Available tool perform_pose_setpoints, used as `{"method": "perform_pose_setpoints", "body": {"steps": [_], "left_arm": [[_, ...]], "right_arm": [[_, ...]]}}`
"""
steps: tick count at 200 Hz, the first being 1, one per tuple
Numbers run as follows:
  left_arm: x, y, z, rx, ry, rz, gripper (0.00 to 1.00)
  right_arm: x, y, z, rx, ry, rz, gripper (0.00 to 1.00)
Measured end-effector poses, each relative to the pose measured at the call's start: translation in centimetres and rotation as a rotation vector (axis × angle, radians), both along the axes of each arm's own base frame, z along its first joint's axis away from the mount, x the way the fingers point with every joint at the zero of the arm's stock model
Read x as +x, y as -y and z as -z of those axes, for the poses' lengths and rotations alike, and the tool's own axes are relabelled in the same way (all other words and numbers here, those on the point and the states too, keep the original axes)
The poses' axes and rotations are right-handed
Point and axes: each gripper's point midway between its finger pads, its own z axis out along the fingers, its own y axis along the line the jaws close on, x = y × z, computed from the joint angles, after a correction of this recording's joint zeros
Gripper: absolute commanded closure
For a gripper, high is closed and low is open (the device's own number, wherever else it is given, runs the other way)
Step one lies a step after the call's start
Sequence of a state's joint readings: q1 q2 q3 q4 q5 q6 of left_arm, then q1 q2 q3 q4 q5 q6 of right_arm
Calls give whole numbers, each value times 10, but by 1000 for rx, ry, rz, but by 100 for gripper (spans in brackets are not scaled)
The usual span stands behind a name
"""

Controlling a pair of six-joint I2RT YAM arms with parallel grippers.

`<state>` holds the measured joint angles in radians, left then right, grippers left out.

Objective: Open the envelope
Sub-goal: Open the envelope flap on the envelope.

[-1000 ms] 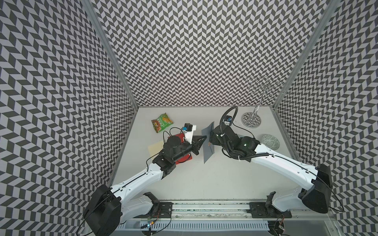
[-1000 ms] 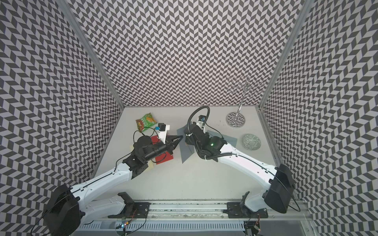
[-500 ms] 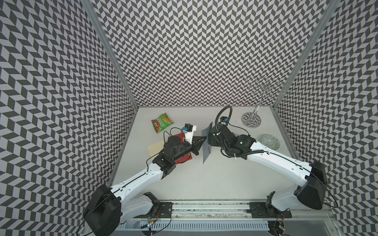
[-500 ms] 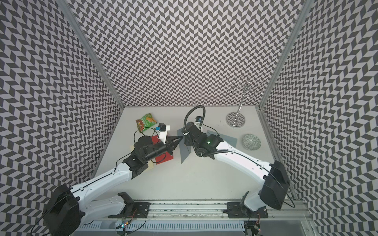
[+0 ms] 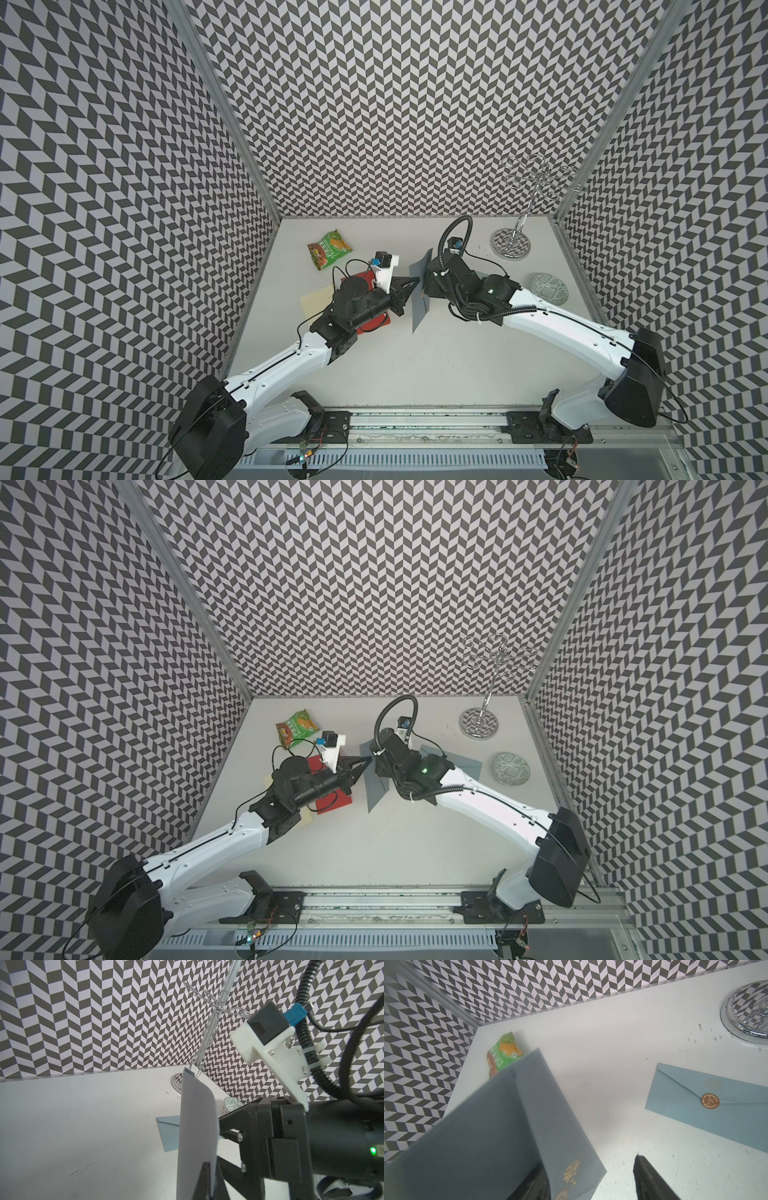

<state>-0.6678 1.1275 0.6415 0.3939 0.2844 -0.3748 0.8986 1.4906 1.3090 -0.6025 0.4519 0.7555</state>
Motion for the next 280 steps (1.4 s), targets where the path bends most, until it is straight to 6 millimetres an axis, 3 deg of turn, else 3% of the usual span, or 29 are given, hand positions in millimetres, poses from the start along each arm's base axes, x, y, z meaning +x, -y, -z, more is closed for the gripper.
{"method": "perform_pose_setpoints", "body": {"steps": [280], "left_arm": [[0,0,3,6,-7,-1,100]], "right_arm": [[-6,-1,8,-11,-7,-52,42]]}}
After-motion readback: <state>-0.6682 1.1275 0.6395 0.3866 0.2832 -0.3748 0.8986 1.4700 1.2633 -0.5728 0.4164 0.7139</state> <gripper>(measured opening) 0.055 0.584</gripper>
